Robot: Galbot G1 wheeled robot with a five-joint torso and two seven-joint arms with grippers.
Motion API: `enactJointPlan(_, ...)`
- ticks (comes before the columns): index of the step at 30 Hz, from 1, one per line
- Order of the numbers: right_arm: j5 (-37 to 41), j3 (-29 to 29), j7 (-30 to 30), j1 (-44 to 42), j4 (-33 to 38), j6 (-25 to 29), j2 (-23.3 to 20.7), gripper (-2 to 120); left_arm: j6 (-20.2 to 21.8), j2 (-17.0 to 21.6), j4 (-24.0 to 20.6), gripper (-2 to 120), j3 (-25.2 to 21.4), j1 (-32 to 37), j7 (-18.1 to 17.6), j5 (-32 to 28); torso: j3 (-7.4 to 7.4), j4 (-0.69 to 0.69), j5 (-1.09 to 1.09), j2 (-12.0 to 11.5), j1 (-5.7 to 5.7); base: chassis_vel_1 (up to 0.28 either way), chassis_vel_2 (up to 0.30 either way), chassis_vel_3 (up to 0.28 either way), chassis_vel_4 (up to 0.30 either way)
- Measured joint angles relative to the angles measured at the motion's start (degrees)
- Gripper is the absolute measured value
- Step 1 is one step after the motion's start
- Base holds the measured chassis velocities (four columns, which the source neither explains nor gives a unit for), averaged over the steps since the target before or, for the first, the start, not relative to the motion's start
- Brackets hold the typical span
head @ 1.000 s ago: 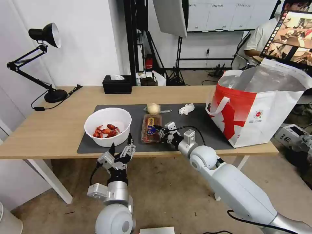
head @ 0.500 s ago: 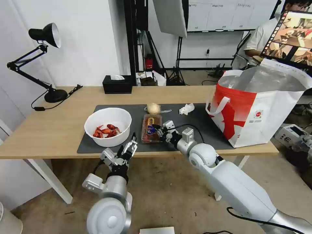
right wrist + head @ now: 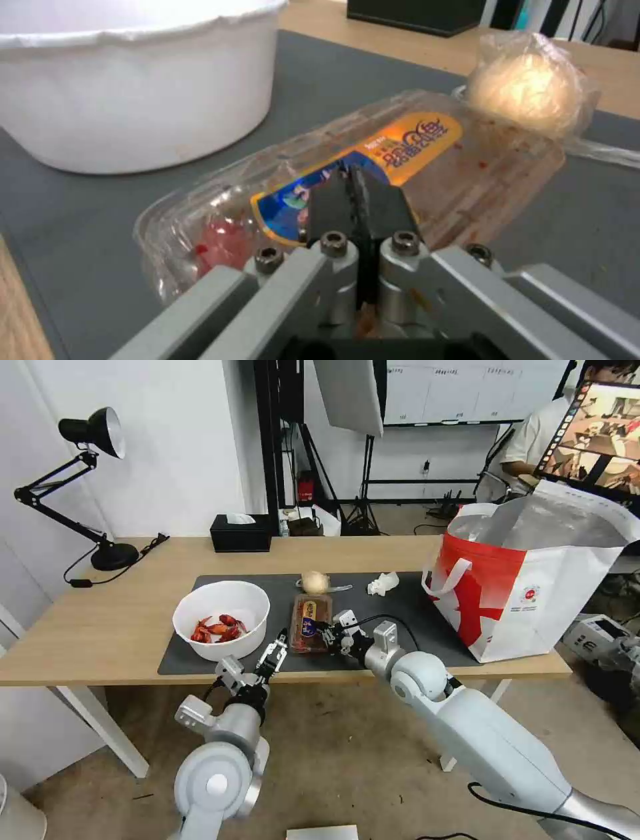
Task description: Pick up the trash from the table and place it into the takeout bag.
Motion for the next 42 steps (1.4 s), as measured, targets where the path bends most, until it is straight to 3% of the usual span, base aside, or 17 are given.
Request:
enactJointPlan(21, 0.3, 0.2, -0.2, 0.7, 0.9, -6.9, -0.7, 0, 0.2, 0.0, 4.6, 100, -0.5, -5.7, -0.7, -1.4, 0.00, 0.00, 0.00, 0.0, 0.00, 0.000, 0.000, 0.000, 0.000)
enactJointPlan(30, 0.3, 0.1, -0.1, 0.9, 0.9, -7.2, -0.7, 0, 0.1, -0.3, 7.1, 100, -0.3, -8.7, -0.8, -2.6, 0.00, 0.00, 0.00, 0.0, 0.00, 0.000, 0.000, 0.000, 0.000)
enactJointPlan(42, 0.7, 0.0, 0.0, 1.1, 0.8, -7.2, -0.2, 0, 1.4, -1.3, 11.2, 100, 0.1, -12.7, -4.3, -5.0, 0.00, 0.00, 0.00, 0.0, 0.00, 0.000, 0.000, 0.000, 0.000)
